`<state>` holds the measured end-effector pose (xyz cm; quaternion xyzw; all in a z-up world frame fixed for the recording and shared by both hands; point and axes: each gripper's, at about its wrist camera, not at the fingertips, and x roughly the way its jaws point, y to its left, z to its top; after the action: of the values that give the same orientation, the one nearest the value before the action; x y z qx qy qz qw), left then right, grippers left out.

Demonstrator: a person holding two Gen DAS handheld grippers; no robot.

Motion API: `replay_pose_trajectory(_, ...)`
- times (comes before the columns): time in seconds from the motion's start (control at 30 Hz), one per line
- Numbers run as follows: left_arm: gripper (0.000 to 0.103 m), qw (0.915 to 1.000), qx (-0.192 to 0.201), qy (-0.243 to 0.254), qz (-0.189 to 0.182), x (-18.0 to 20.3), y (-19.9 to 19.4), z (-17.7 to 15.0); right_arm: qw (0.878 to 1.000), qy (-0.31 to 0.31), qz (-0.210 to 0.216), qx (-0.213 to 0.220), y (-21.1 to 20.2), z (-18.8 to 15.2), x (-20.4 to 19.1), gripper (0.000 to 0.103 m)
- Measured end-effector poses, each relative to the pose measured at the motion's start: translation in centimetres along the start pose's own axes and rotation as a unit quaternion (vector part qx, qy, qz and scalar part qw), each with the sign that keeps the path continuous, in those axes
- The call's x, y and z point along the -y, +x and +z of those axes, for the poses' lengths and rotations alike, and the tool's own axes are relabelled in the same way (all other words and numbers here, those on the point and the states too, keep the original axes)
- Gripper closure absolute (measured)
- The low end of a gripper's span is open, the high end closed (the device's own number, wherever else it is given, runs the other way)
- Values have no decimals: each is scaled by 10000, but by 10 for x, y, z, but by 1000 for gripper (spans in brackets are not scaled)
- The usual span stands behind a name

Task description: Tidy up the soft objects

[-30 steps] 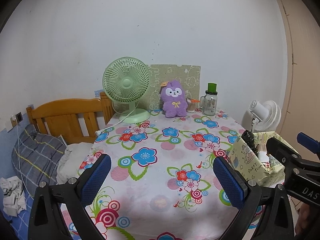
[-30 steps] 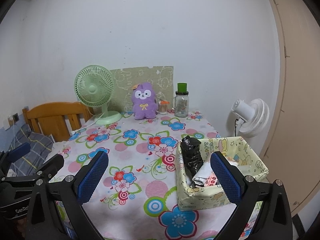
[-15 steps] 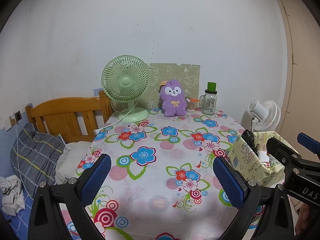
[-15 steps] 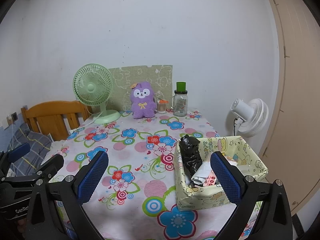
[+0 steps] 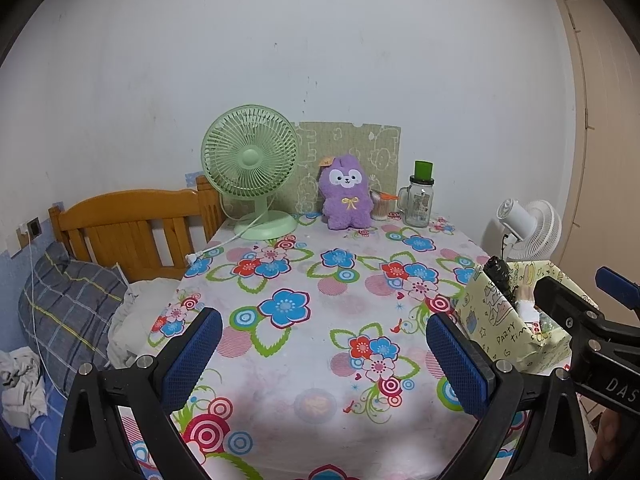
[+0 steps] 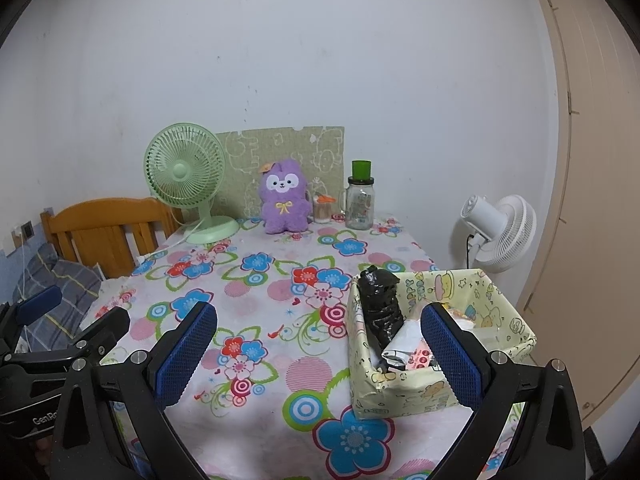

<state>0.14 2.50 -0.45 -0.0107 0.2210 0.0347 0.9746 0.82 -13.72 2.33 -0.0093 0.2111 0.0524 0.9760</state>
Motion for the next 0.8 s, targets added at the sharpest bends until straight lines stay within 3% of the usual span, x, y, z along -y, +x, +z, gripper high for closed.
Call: replay_pose_trajectory(0.8, 0, 9999, -99, -32, -83, 14, 12, -1, 9999, 59, -123, -79, 7, -2, 13, 0)
